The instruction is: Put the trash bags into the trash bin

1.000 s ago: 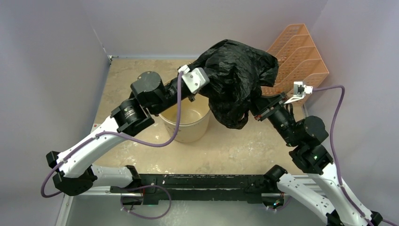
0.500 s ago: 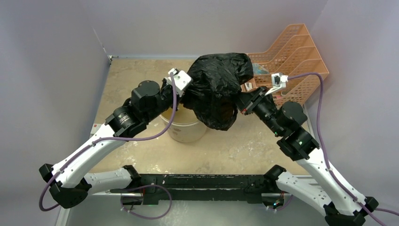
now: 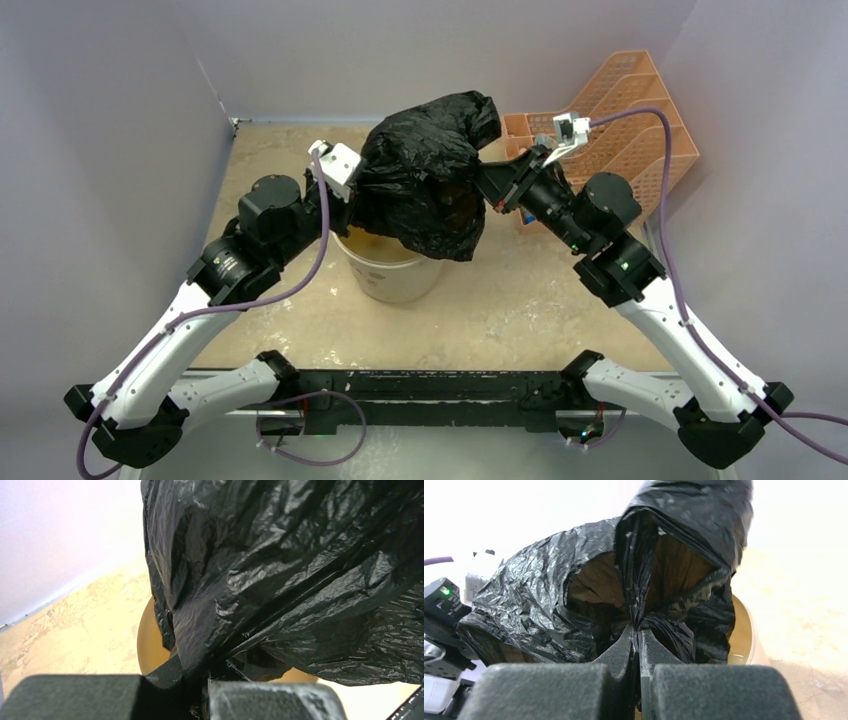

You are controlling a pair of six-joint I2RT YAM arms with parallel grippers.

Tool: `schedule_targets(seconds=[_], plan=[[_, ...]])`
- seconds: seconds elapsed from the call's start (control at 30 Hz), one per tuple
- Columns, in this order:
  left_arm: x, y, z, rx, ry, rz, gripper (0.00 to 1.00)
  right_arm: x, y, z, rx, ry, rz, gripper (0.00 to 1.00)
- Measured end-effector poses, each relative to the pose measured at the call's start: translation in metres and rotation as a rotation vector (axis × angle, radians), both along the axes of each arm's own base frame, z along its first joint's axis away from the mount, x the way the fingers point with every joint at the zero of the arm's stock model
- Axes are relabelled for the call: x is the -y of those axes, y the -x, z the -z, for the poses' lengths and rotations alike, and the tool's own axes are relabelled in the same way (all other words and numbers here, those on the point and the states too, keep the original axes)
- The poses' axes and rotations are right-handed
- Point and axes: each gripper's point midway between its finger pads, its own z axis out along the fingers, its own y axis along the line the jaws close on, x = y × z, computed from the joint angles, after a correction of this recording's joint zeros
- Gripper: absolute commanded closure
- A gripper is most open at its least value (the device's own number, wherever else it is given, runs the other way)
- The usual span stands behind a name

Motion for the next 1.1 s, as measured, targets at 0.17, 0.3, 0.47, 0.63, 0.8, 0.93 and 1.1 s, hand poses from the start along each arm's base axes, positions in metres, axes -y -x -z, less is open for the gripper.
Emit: schedule_targets(seconds=[0.17, 0.3, 0.47, 0.63, 0.8, 0.93, 1.1], plan=[[-0.005, 0.015, -0.015, -0.021, 0.015, 0.025, 1.0, -0.01, -0.005, 0.006, -0.01, 0.02, -0.03, 1.0], [0.0, 0.021, -0.037, -0.016, 0.021, 0.07, 1.0, -0.015, -0.007, 0.011, -0.022, 0.027, -0.047, 1.0], [0.017, 0.015, 0.007, -0.109, -0.023, 0.117, 1.0, -0.017, -0.007, 0.013, -0.028, 0.031, -0.051, 1.0], [0.028, -0.004, 0.083, -0.308, -0.084, 0.123, 1.0, -0.015, -0.009, 0.011, -0.026, 0.036, -0.037, 1.0], [0.029, -0.011, 0.106, -0.4, -0.018, 0.148, 0.95, -0.013, -0.011, -0.008, 0.009, 0.038, -0.027, 1.0], [0.035, -0.01, 0.097, -0.402, 0.051, 0.181, 0.7, -0.02, -0.02, -0.022, 0.033, 0.048, -0.027, 1.0], [0.032, 0.004, 0.089, -0.407, 0.103, 0.196, 0.39, -0.038, -0.041, -0.012, 0.005, 0.095, -0.038, 1.0]])
